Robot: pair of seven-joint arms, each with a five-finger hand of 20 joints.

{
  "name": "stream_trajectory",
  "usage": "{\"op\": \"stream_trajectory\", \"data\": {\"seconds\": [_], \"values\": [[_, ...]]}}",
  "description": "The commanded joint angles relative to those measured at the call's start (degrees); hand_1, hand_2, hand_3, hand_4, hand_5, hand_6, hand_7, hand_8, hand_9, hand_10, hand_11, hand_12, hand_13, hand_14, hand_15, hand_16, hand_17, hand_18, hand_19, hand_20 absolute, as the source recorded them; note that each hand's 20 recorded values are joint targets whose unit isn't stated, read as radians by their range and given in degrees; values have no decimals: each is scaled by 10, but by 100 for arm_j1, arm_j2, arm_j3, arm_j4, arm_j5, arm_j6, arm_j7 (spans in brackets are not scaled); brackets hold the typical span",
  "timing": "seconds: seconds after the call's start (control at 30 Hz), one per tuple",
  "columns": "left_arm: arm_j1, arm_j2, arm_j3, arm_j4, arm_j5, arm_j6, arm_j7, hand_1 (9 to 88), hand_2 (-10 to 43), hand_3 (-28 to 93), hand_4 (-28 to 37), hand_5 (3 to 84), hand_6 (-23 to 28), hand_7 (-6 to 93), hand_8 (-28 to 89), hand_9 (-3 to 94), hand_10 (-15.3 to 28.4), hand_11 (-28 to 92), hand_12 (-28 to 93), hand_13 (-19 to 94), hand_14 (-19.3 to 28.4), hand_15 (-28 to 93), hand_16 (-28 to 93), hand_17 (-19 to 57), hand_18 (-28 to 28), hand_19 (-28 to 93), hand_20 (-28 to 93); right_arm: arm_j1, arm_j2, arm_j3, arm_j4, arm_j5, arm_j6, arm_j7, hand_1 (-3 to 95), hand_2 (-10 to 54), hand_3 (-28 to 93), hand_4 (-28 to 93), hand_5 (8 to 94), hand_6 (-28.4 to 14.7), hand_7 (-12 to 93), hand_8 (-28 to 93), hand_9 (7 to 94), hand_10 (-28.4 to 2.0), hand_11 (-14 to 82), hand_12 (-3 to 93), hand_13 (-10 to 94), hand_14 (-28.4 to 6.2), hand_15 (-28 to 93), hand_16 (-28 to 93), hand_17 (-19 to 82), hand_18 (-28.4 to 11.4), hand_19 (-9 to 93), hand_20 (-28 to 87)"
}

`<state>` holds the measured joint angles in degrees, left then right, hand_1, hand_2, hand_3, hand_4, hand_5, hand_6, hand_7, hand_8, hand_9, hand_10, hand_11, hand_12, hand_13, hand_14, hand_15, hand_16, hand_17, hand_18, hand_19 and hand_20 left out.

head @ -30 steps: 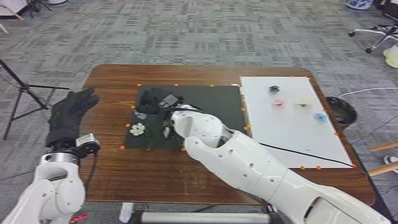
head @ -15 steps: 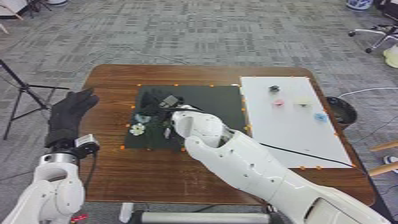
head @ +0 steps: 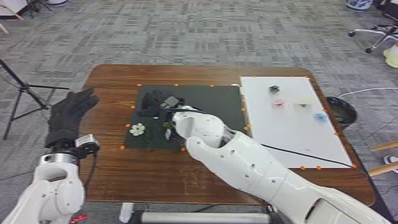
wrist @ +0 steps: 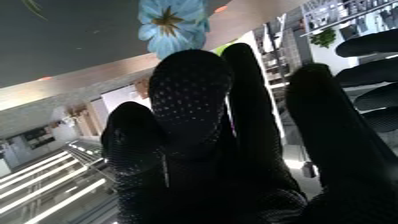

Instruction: Arrange flowers

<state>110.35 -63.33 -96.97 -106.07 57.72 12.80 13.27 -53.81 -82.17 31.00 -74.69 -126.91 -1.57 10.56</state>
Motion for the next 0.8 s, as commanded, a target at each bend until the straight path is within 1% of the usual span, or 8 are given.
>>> {"op": "stream_trajectory", "data": {"seconds": [0.03,0.23,0.47,0.57,0.63,0.7,0.77,0.8], "values": [[76,-47,-43,-53,19,6,-41,191,191,683,-283,530,44,123,-70,515,157,221,128,388,172,208,-5,71,109,99,167,102,127,-62,-116,212,210,6,296,105,522,-105,590,-24,125,-75,599,-130,76,97,872,-53,538,307,543,-176,932,449],[68,-40,-11,-41,30,16,-81,193,189,683,-283,531,44,125,-71,515,157,221,128,388,171,207,-5,71,109,99,167,448,335,-284,-336,861,700,37,293,97,526,-105,582,-27,117,-71,596,-129,76,96,871,-55,539,307,541,-177,932,450],[77,-65,12,-51,42,-14,-121,194,187,682,-283,530,44,124,-71,514,157,221,127,388,171,207,-5,71,109,99,167,583,723,-352,-611,1250,684,176,271,111,507,-106,580,-29,113,-70,598,-133,77,98,870,-56,542,306,540,-179,932,453],[165,-103,-57,-86,40,-12,-95,193,187,682,-283,530,45,124,-71,514,157,221,127,388,171,207,-5,71,109,99,167,630,1188,-261,-1058,1538,610,232,272,112,504,-104,579,-31,110,-69,597,-134,76,98,868,-57,542,307,539,-179,932,452],[199,-109,-74,-103,22,45,-85,193,187,681,-283,530,44,124,-71,514,157,222,128,388,171,207,-5,70,109,99,167,635,1587,-113,-1439,1761,562,291,271,111,506,-101,578,-32,109,-68,596,-135,76,98,866,-57,541,306,537,-179,932,452],[229,-138,-99,-113,28,51,-94,192,186,682,-283,530,45,124,-71,514,157,222,128,388,172,208,-4,70,109,100,167,565,2055,114,-1828,1916,610,323,282,95,518,-97,580,-31,109,-68,596,-135,76,98,863,-59,540,306,533,-180,932,451],[284,-161,-135,-124,45,47,-95,193,185,682,-283,529,44,124,-70,515,157,222,127,388,171,208,-4,70,109,100,167,408,2549,422,-2155,1932,812,292,287,73,544,-93,580,-31,109,-68,596,-135,76,99,860,-60,541,307,530,-181,932,448],[288,-155,-131,-104,38,72,-74,194,185,681,-283,529,44,124,-71,514,157,222,128,388,171,208,-4,70,109,100,167,347,2808,554,-2297,1911,932,322,290,62,554,-94,580,-31,109,-68,596,-134,76,99,858,-59,540,307,526,-181,931,447]]}}
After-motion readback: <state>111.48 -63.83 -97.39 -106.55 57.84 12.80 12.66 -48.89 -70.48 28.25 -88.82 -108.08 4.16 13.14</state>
